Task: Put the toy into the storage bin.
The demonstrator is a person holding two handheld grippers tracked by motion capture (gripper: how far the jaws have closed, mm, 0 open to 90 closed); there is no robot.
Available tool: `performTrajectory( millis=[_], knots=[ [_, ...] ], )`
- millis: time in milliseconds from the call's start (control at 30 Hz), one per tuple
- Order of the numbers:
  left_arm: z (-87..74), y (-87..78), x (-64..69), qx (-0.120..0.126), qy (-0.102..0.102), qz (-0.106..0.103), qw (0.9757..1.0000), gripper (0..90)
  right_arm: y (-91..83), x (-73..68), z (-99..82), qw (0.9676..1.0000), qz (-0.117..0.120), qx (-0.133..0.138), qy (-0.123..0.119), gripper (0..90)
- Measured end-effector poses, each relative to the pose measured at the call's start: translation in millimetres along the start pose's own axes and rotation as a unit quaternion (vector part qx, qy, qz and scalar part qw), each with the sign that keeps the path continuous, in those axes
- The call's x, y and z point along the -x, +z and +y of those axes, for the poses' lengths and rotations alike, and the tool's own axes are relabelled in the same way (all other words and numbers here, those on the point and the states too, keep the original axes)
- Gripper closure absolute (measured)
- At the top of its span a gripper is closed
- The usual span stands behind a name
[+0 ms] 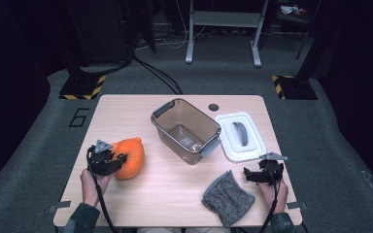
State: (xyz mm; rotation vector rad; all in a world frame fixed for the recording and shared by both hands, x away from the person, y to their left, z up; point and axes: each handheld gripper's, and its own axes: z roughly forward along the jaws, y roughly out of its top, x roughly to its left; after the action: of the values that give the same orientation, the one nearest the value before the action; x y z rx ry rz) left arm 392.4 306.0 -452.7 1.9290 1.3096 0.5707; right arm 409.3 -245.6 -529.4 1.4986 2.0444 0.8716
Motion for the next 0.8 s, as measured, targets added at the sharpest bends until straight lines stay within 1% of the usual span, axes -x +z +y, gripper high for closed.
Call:
performTrajectory(
  millis=[33,133,233,367,433,533,567,633,733,767,800],
  knots=[
    [1.8,-0.4,-1.0,-0.003,0.001,-0.003,1.0,63.0,0.0,0.0,0.0,1.0,0.0,0.0,0.0,0.6],
    [7.3,-1.7,-3.6,-0.001,0.011,-0.004,0.9999,63.1,0.0,0.0,0.0,1.0,0.0,0.0,0.0,0.6],
    [13.7,-4.1,-6.7,0.006,0.019,0.001,0.9998,63.1,0.0,0.0,0.0,1.0,0.0,0.0,0.0,0.6],
    [23.1,-8.4,-13.1,0.013,0.024,-0.002,0.9996,63.1,0.0,0.1,0.0,1.0,0.0,0.0,0.0,0.6],
    [28.8,-10.8,-15.7,0.015,0.033,-0.002,0.9994,63.1,0.1,0.1,0.0,1.0,0.0,0.0,0.0,0.6],
    [36.5,-14.1,-18.4,0.019,0.039,-0.001,0.9991,63.0,0.0,0.1,0.0,1.0,0.0,0.0,0.0,0.6],
    [39.3,-14.8,-18.9,0.024,0.038,0.0,0.999,63.0,0.1,0.1,0.0,1.0,0.0,0.0,0.0,0.7],
    [45.8,-17.3,-20.3,0.027,0.042,0.001,0.9988,63.0,0.1,0.1,0.0,1.0,0.0,0.0,0.0,0.7],
    [55.9,-20.8,-21.2,0.028,0.048,0.001,0.9984,63.0,0.1,0.1,0.0,1.0,0.0,0.0,0.0,0.6],
    [55.9,-20.8,-21.2,0.028,0.048,0.001,0.9984,63.0,0.1,0.1,0.0,1.0,0.0,0.0,0.0,0.6],
    [59.8,-21.6,-21.1,0.033,0.05,0.002,0.9982,63.0,0.1,0.1,0.1,1.0,0.0,0.0,0.0,0.7]
  ],
)
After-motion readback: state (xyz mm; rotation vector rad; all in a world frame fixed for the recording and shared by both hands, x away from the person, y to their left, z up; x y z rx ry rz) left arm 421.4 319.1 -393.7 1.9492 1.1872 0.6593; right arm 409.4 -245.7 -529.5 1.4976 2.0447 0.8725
